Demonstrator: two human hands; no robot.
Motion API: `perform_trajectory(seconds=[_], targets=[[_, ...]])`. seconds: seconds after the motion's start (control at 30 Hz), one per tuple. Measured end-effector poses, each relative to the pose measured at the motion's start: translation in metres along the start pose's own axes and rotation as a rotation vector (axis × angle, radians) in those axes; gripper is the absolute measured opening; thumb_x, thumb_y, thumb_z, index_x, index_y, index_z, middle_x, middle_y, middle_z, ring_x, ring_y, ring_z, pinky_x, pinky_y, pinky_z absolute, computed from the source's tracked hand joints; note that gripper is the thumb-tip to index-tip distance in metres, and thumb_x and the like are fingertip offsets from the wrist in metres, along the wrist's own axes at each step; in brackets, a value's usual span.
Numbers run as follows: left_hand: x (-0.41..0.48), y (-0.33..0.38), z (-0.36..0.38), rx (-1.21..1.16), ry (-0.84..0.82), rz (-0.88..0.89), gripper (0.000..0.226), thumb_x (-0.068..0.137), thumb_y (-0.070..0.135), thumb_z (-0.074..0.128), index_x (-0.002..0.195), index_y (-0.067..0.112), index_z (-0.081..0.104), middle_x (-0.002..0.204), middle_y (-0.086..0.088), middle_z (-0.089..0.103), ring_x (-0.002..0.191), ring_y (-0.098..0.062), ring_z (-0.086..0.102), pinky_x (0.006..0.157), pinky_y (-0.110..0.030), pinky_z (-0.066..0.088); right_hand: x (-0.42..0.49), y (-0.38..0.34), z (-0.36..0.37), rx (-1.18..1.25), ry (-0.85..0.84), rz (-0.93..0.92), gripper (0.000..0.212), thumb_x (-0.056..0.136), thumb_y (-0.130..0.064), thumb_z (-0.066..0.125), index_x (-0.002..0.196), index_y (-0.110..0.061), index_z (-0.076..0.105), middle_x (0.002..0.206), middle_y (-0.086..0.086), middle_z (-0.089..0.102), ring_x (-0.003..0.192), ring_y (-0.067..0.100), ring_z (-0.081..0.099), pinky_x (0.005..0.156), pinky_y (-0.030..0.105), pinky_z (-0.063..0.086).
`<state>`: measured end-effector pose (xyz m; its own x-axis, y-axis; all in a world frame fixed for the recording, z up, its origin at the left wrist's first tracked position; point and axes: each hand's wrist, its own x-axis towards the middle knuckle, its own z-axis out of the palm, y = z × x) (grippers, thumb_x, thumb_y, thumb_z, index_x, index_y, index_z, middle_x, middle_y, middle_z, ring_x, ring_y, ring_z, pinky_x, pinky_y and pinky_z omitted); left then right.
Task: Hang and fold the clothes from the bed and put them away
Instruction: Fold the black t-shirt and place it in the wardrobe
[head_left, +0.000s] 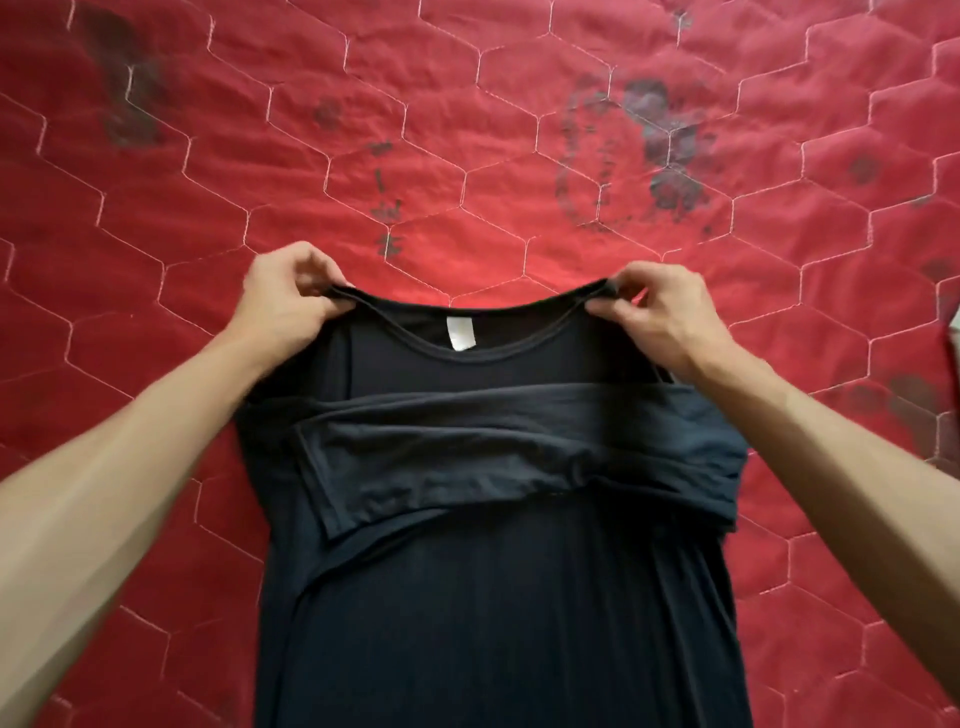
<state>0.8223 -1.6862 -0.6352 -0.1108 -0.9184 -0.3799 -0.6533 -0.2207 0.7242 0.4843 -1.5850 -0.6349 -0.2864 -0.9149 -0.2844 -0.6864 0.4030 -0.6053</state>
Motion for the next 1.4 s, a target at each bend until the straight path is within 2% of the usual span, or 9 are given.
perform_trajectory(seconds=[0.1,0.17,0.3,0.43,0.57,0.9,1.07,1.33,1.4], targets=[[0.001,0.000,-0.001,-0.002,0.160,0.029,0.036,0.072,0.001,0.082,0.075,0.027,0.058,0.081,0.005,0.070,0.074,-0.003,0.065,0.081,-0.024,0.052,0.013,-0.006,0.002,0.096,0.123,0.013,0.017,0.079,-0.021,0.080,0.088,-0.012,0.068,0.079,0.002,0.064,0.066,0.013,0.055,0.065,0.019,0.046],[-0.004,0.002,0.003,0.026,0.189,0.055,0.034,0.070,0.001,0.082,0.086,0.024,0.063,0.089,0.000,0.073,0.081,-0.007,0.069,0.084,-0.023,0.053,0.013,-0.009,0.008,0.104,0.135,0.033,0.013,0.081,-0.015,0.076,0.092,-0.014,0.068,0.084,0.002,0.066,0.074,0.017,0.063,0.079,0.031,0.054],[-0.035,-0.019,0.006,0.175,0.193,0.027,0.048,0.074,0.009,0.078,0.117,0.019,0.059,0.106,-0.001,0.068,0.096,-0.016,0.064,0.092,-0.028,0.048,-0.029,-0.002,0.018,0.135,0.109,0.067,0.031,0.087,-0.010,0.066,0.117,-0.012,0.062,0.107,-0.001,0.065,0.086,0.013,0.063,0.086,0.020,0.047],[-0.119,-0.070,0.013,0.370,0.282,-0.021,0.048,0.090,0.026,0.061,0.133,0.011,0.049,0.132,-0.018,0.052,0.121,-0.035,0.049,0.105,-0.040,0.036,-0.129,0.029,0.029,-0.082,0.150,-0.064,0.033,0.085,-0.006,0.062,0.118,-0.005,0.061,0.116,0.015,0.062,0.108,0.031,0.057,0.100,0.035,0.040],[-0.218,-0.122,0.022,0.516,0.225,-0.089,0.065,0.097,0.040,0.053,0.149,0.007,0.031,0.150,-0.023,0.033,0.136,-0.040,0.033,0.113,-0.049,0.030,-0.245,0.066,0.039,-0.205,0.088,0.018,0.039,0.084,-0.007,0.069,0.121,-0.002,0.058,0.121,0.021,0.053,0.111,0.038,0.050,0.101,0.044,0.041],[-0.366,-0.156,0.050,0.539,0.069,-0.125,0.062,0.090,0.028,0.068,0.142,0.008,0.042,0.139,-0.019,0.040,0.122,-0.038,0.044,0.100,-0.050,0.044,-0.395,0.104,0.064,-0.160,-0.076,0.508,0.068,0.083,-0.029,0.078,0.138,-0.009,0.042,0.118,0.013,0.051,0.106,0.033,0.058,0.093,0.050,0.050],[-0.411,-0.159,0.056,0.410,0.123,-0.236,0.080,0.088,0.029,0.072,0.151,0.013,0.025,0.142,-0.018,0.044,0.121,-0.039,0.052,0.096,-0.049,0.045,-0.425,0.109,0.072,-0.188,-0.019,0.640,0.066,0.084,-0.033,0.077,0.134,-0.003,0.046,0.126,0.019,0.051,0.120,0.038,0.051,0.098,0.047,0.043],[-0.508,-0.197,0.084,0.323,-0.008,-0.412,0.061,0.087,0.045,0.069,0.123,0.000,0.050,0.117,-0.025,0.062,0.111,-0.045,0.056,0.091,-0.051,0.047,-0.497,0.142,0.070,-0.072,-0.079,0.676,0.069,0.080,-0.040,0.080,0.127,-0.009,0.041,0.116,0.017,0.063,0.111,0.039,0.059,0.090,0.045,0.046],[-0.533,-0.201,0.093,0.276,-0.054,-0.442,0.062,0.089,0.045,0.069,0.122,-0.005,0.055,0.122,-0.026,0.061,0.114,-0.044,0.055,0.096,-0.050,0.044,-0.521,0.152,0.068,-0.128,-0.139,0.649,0.056,0.083,-0.041,0.076,0.121,-0.012,0.046,0.112,0.014,0.064,0.110,0.037,0.060,0.087,0.042,0.046]])
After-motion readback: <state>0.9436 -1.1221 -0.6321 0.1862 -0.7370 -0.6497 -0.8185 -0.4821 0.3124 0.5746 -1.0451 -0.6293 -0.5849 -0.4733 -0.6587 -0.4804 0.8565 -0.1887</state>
